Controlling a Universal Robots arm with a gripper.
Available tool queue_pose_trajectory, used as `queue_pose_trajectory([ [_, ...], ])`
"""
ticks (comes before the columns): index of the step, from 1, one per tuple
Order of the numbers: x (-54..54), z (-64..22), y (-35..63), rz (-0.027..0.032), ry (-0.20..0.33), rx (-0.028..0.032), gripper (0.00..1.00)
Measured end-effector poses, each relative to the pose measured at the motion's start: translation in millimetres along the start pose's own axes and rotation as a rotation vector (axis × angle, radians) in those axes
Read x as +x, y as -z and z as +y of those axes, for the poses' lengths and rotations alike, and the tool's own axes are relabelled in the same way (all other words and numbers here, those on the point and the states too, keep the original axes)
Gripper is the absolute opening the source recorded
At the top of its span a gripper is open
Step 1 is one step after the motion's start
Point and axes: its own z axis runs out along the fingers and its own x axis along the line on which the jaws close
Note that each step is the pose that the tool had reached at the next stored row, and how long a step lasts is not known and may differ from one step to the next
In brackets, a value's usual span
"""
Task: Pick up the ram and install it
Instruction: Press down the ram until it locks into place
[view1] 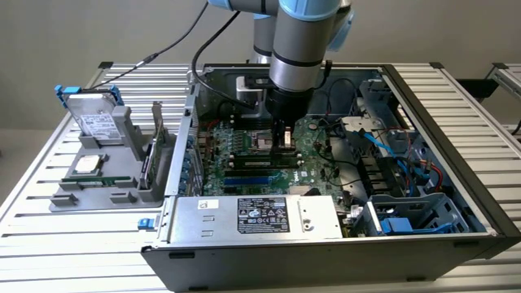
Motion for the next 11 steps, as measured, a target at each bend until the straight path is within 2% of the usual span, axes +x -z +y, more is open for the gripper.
queue_pose_trajectory([
  [7, -2.0, 11.4, -0.8, 0.0153, -0.001, -0.0002, 0.1],
  [11, -3.4, 17.9, -1.2, 0.019, -0.001, 0.0006, 0.1],
])
